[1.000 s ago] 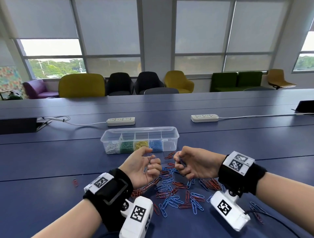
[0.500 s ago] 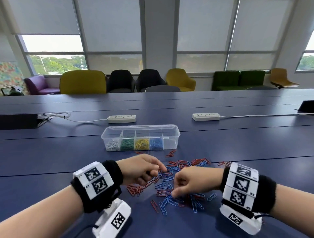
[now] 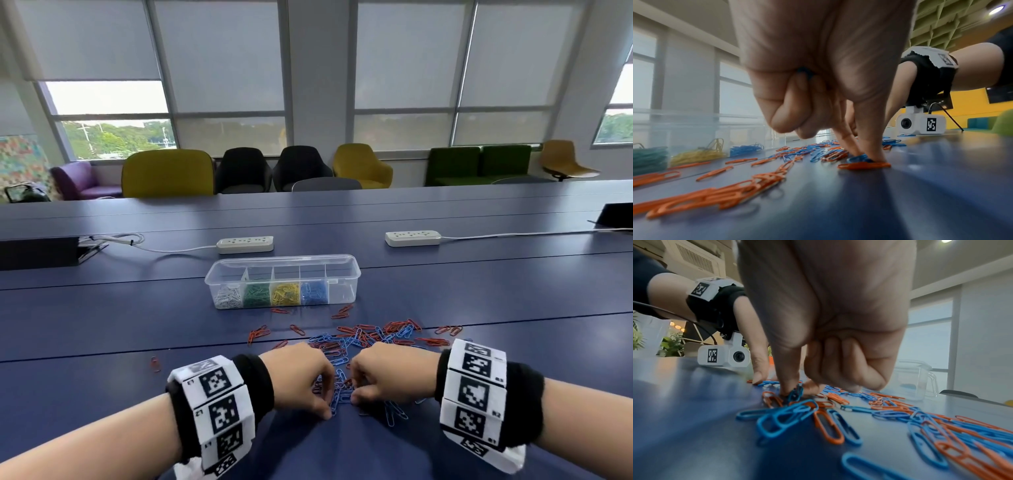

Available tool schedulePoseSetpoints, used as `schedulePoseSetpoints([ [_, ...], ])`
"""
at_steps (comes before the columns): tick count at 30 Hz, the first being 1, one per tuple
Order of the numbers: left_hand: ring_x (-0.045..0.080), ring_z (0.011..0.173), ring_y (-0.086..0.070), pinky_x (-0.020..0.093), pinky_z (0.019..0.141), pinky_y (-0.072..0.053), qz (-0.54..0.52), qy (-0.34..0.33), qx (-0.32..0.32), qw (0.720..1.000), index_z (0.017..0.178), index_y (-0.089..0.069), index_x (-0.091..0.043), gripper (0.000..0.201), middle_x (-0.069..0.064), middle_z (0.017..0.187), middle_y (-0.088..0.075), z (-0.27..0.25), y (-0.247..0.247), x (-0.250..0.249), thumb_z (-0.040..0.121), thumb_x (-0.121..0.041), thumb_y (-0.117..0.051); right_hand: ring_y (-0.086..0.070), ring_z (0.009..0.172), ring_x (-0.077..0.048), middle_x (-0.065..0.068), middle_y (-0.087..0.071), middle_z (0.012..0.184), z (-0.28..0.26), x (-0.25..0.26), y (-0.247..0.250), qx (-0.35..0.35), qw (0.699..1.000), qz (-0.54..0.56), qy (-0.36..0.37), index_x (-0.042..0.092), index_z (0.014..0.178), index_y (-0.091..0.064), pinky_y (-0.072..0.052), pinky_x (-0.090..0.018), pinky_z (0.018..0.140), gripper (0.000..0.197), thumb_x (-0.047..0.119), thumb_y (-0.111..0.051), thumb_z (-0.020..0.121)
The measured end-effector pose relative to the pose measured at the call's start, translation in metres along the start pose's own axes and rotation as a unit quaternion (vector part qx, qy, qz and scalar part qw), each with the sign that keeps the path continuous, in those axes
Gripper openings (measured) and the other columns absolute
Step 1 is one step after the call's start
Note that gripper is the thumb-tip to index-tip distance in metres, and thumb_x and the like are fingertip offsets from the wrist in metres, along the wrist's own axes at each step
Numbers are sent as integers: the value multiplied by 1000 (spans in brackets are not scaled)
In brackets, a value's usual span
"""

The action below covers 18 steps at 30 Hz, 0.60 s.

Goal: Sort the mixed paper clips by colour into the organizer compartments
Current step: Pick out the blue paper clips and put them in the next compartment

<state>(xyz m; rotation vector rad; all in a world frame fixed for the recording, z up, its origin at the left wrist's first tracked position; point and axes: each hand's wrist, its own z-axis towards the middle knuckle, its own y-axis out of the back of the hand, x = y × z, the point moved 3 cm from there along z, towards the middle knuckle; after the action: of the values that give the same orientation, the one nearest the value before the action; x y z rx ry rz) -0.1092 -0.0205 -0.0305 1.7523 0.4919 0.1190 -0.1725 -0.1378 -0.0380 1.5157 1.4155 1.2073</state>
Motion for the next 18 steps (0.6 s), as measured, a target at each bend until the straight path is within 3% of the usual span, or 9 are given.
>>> schedulePoseSetpoints([
  [5, 26, 98, -57, 24, 73, -35, 62, -13, 43, 997, 104, -63, -9, 25, 11, 107, -65, 3, -8, -8, 91, -28, -55, -56, 84, -33, -23, -63, 99, -3, -7, -5, 19, 999, -32, -6, -2, 93, -59, -44, -36, 73, 34, 29, -45, 95],
  [7, 28, 94, -55, 26, 72, -35, 59, 6, 53, 997, 101, -58, -7, 22, 14, 103, -63, 3, -7, -7, 93, -25, -49, -52, 78, -31, -25, -62, 97, -4, -9, -4, 23, 999, -37, -8, -4, 91, -58, -43, -36, 72, 37, 30, -43, 96],
  [9, 24, 77, -48, 26, 67, -32, -7, 33, 44, 998, 89, -50, -9, 16, 12, 88, -55, 4, 0, -5, 94, -23, -43, -55, 83, -35, -27, -62, 99, -5, -13, -1, 23, 999, -29, -8, -7, 95, -58, -43, -37, 74, 42, 31, -40, 98],
  [11, 14, 55, -34, 26, 52, -28, -189, 80, 38, 978, 76, -40, -12, 19, 4, 68, -41, 4, 10, 1, 93, -21, -38, -57, 92, -37, -27, -61, 102, -6, -19, 5, 11, 1000, -5, -9, -9, 99, -57, -41, -36, 74, 45, 33, -40, 99],
  [12, 11, 47, -26, 23, 43, -24, -342, 107, 37, 933, 69, -35, -15, 21, -1, 61, -32, 4, 15, 5, 89, -21, -37, -57, 93, -36, -27, -62, 103, -6, -21, 9, 2, 1000, 7, -12, -9, 100, -57, -40, -34, 73, 46, 34, -40, 99],
  [14, 6, 38, -14, 11, 36, -11, -598, 114, 21, 793, 62, -26, -21, 21, -5, 54, -20, 5, 24, 13, 82, -18, -31, -57, 91, -34, -24, -63, 101, -7, -23, 21, -23, 999, 27, -18, -8, 99, -58, -38, -32, 71, 46, 36, -41, 98],
  [18, 7, 34, -13, 13, 34, -9, -846, 90, -19, 525, 55, -23, -20, 24, -5, 50, -15, 13, 25, 32, 77, -15, -31, -45, 66, -9, 5, -51, 76, -10, -17, 48, -84, 995, 58, -10, 11, 92, -52, -33, -20, 58, 27, 36, -42, 98],
])
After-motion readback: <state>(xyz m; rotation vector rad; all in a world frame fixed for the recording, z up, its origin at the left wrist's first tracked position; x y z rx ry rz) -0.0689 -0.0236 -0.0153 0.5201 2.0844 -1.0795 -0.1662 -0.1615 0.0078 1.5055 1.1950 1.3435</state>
